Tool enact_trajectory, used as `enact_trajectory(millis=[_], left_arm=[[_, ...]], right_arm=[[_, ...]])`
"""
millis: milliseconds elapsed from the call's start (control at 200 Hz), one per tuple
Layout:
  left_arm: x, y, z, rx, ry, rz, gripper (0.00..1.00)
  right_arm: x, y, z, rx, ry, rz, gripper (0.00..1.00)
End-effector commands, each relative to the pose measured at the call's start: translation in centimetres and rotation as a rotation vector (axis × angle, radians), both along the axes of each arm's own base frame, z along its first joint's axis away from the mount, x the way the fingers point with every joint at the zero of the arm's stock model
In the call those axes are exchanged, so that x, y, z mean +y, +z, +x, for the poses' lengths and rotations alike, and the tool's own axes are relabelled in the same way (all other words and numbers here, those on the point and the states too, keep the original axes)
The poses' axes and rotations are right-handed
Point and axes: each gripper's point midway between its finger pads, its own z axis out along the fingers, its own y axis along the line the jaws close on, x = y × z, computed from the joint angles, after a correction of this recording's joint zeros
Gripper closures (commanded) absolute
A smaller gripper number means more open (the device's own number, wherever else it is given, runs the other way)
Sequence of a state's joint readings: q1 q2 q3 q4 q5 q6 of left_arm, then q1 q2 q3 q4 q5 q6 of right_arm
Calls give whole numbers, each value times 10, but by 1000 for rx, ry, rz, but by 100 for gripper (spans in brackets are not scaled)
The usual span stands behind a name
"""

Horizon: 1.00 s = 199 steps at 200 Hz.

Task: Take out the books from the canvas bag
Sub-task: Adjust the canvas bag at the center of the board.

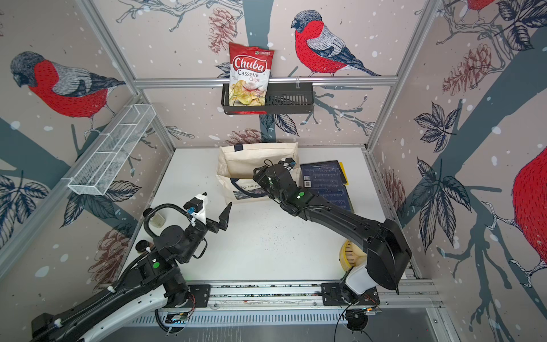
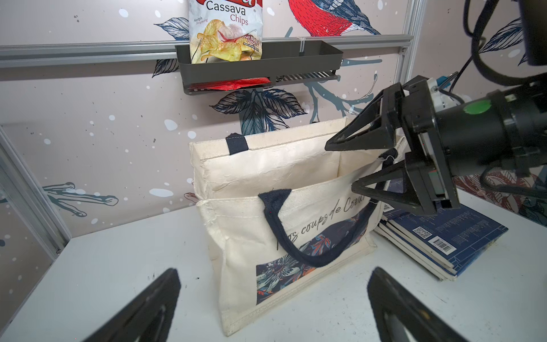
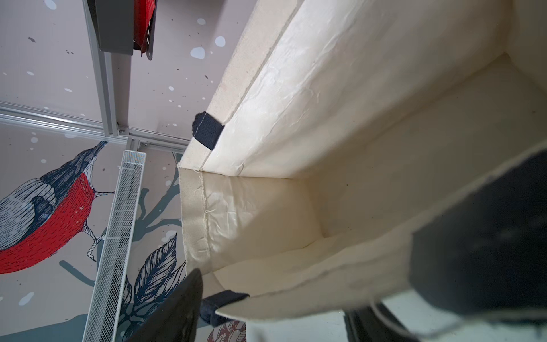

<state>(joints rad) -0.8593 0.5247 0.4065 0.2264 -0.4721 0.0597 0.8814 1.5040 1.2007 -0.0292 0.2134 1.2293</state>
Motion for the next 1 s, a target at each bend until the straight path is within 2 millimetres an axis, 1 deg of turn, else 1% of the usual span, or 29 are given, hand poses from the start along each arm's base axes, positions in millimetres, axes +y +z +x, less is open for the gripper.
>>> enact_trajectory(millis=[0, 45, 190, 255, 365, 645, 725, 775, 880, 905, 936, 991], left_arm=[[1, 9, 0, -21, 1, -28, 1], [1, 10, 0, -21, 3, -28, 1], [1, 9, 0, -20, 3, -28, 1], [1, 9, 1, -18, 4, -26, 1], [1, 7, 2, -13, 4, -23, 1], [1, 6, 2, -9, 6, -18, 1], [0, 6, 3, -8, 4, -19, 1], [0, 6, 3, -6, 2, -18, 1], [0, 6, 3, -5, 5, -19, 1], [0, 6, 3, -5, 6, -19, 1], [1, 5, 3, -4, 7, -19, 1], [1, 6, 3, -4, 9, -21, 1]], right_arm=[[-3, 13, 5, -51, -14, -7, 24], [-2, 15, 5, -57, -9, -11, 24], [3, 30, 2, -99, 17, -23, 22], [6, 35, 0, -109, 31, -30, 18], [8, 41, -5, -127, 33, -48, 17], [-1, 77, -24, -236, -17, -69, 15], [-4, 84, -27, -267, -22, -76, 14], [-5, 85, -27, -276, -21, -85, 14], [-13, 93, -28, -320, -45, -120, 8], [-15, 96, -29, -338, -49, -128, 3], [-18, 100, -30, -355, -55, -132, 0], [-28, 105, -31, -385, -75, -142, 0]])
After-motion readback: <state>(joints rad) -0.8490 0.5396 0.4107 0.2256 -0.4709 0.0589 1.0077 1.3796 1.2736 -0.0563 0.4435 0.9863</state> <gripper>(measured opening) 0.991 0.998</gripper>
